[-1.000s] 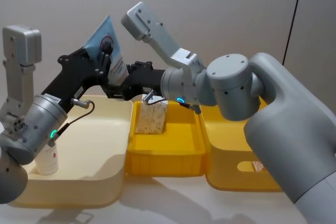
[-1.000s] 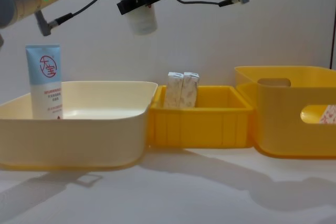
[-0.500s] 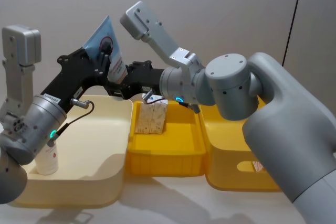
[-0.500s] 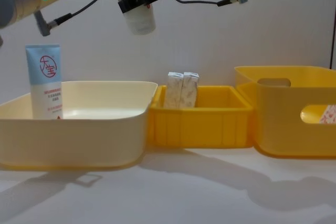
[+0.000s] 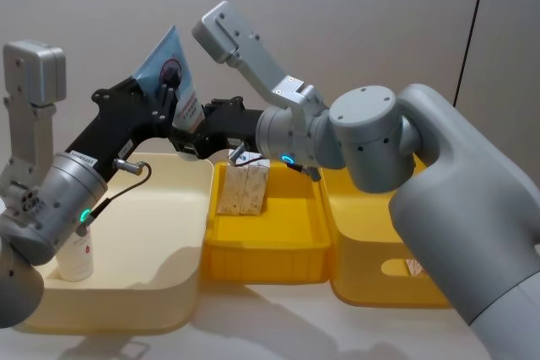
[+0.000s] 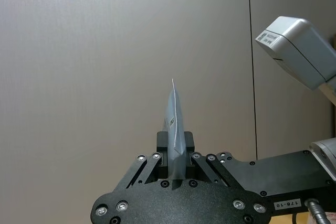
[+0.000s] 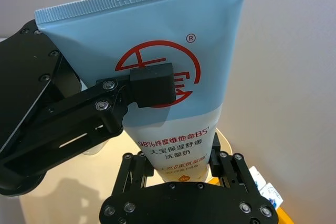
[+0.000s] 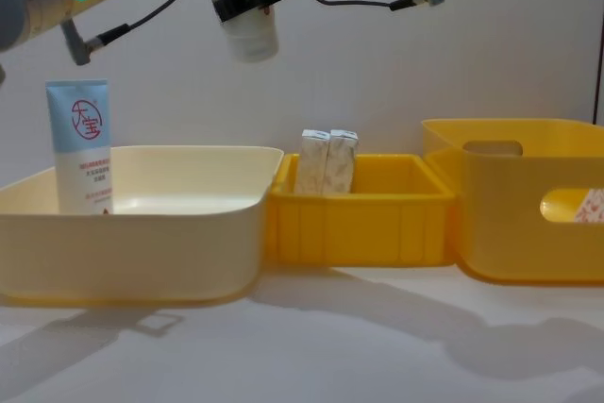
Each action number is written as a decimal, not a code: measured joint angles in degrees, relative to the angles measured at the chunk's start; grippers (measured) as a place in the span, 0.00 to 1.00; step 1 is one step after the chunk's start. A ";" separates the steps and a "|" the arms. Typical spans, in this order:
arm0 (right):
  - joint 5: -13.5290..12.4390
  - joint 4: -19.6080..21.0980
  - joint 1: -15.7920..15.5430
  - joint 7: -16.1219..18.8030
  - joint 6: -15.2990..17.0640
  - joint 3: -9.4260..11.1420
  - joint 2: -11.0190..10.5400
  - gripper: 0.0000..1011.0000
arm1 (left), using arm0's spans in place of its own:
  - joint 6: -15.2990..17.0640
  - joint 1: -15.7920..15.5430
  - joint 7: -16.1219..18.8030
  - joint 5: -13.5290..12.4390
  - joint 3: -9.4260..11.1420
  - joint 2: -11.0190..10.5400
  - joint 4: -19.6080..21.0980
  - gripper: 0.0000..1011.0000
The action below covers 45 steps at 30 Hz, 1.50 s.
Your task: Bimanual collaborative sorting of washing and personal care products
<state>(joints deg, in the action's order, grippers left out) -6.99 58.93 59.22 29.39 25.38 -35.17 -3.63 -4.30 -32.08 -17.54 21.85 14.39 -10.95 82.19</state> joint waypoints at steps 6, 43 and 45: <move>0.00 -0.04 0.00 -0.03 -0.02 0.00 0.02 0.55 | 0.00 0.00 0.00 0.00 0.00 0.00 0.00 0.16; 0.00 -0.05 0.00 -0.04 -0.02 0.00 0.03 0.55 | -0.02 0.00 -0.03 0.01 0.00 0.00 0.00 0.61; 0.00 -0.04 0.00 -0.04 -0.01 0.01 0.03 0.55 | -0.02 0.00 -0.02 0.00 0.00 0.00 0.00 0.66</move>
<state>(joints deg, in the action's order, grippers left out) -6.99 58.89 59.22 29.35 25.36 -35.16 -3.60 -4.32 -32.08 -17.56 21.86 14.39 -10.95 82.18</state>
